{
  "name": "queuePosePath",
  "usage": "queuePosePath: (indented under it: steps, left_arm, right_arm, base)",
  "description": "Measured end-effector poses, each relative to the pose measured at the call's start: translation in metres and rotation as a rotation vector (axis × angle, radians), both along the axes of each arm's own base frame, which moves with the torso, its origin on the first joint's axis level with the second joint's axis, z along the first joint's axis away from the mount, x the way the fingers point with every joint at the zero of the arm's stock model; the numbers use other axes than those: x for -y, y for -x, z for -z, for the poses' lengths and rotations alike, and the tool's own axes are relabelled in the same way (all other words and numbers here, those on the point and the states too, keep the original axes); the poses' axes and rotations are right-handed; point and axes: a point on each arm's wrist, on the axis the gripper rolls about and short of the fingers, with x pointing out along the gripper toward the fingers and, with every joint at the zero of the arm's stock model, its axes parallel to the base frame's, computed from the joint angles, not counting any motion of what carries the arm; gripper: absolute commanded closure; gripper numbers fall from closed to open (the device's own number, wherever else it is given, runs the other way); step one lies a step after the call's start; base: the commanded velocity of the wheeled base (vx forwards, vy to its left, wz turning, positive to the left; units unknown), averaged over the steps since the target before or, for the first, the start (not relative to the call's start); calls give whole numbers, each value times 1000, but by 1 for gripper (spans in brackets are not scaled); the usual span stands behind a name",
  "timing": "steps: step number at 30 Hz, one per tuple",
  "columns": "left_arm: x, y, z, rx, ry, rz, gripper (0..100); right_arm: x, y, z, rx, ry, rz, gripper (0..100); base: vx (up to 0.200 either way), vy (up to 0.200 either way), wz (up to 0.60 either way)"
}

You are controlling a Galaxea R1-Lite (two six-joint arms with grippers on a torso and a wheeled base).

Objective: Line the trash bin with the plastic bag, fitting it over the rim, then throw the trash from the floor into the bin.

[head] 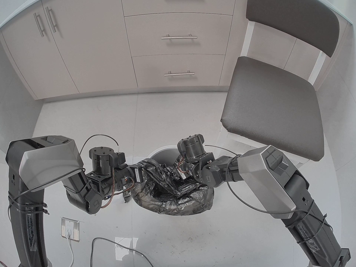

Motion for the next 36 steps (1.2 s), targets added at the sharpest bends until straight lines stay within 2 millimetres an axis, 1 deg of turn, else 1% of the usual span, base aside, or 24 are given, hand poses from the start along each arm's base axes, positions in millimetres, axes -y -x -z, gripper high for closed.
queuePosePath:
  steps: [16, 23, 27, 33, 36]
  left_arm:
    - [-1, 0, 1, -4, -1, -2, 100]
    - [-1, 1, -1, -1, 1, -3, 100]
    - [-1, 0, -1, -6, 14, -10, 100]
    - [-1, 0, -2, -11, 28, -15, 100]
    - [-1, 1, -4, -7, 32, -14, 100]
  right_arm:
    - [4, -2, 18, -30, 28, 4, 0]
    - [3, 0, 18, -40, 36, 0, 0]
    - [0, 5, 5, -44, 44, 8, 0]
    - [0, 13, -37, -44, 37, 20, 0]
    - [1, 21, -55, -73, 61, 24, 0]
  base:
    - [0, 0, 0]
    - [0, 0, 0]
    - [0, 0, 0]
    - [0, 0, 0]
    - [0, 0, 0]
